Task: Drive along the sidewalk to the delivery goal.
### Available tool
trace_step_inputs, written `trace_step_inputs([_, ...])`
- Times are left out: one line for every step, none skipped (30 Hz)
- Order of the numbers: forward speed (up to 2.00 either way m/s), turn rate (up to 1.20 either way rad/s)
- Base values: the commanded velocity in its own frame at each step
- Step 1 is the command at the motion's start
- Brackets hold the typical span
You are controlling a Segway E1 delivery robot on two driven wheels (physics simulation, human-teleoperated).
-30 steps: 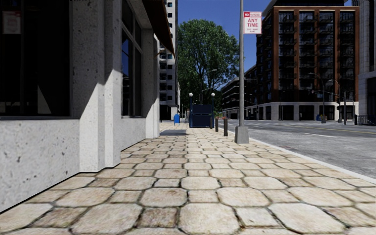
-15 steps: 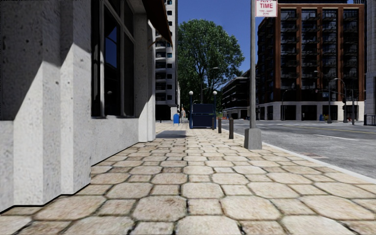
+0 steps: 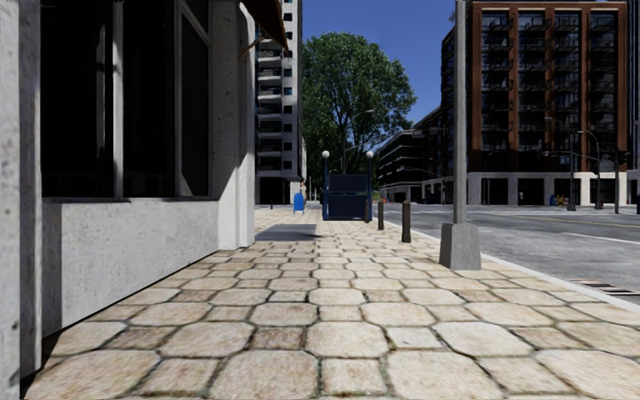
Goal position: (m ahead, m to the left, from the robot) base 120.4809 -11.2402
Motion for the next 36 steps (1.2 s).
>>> trace_step_inputs([2.00, 0.00])
trace_step_inputs([2.00, 0.00])
trace_step_inputs([2.00, 0.00])
trace_step_inputs([2.00, 0.00])
trace_step_inputs([2.00, 0.00])
trace_step_inputs([2.00, 0.00])
trace_step_inputs([2.00, 0.00])
trace_step_inputs([2.00, 0.00])
trace_step_inputs([2.00, 0.00])
trace_step_inputs([2.00, 0.00])
trace_step_inputs([2.00, 0.00])
trace_step_inputs([2.00, 0.00])
trace_step_inputs([2.00, 0.00])
trace_step_inputs([2.00, 0.00])
trace_step_inputs([2.00, 0.00])
trace_step_inputs([2.00, 0.00])
trace_step_inputs([2.00, 0.00])
trace_step_inputs([2.00, 0.00])
trace_step_inputs([2.00, 0.00])
trace_step_inputs([2.00, 0.00])
trace_step_inputs([2.00, 0.00])
trace_step_inputs([2.00, 0.00])
trace_step_inputs([2.00, 0.00])
trace_step_inputs([2.00, 0.00])
trace_step_inputs([2.00, 0.00])
trace_step_inputs([2.00, 0.00])
trace_step_inputs([2.00, 0.00])
trace_step_inputs([2.00, 0.00])
trace_step_inputs([2.00, 0.00])
trace_step_inputs([2.00, 0.00])
trace_step_inputs([2.00, 0.00])
trace_step_inputs([2.00, 0.00])
trace_step_inputs([2.00, 0.00])
trace_step_inputs([2.00, 0.00])
trace_step_inputs([2.00, 0.00])
trace_step_inputs([2.00, 0.00])
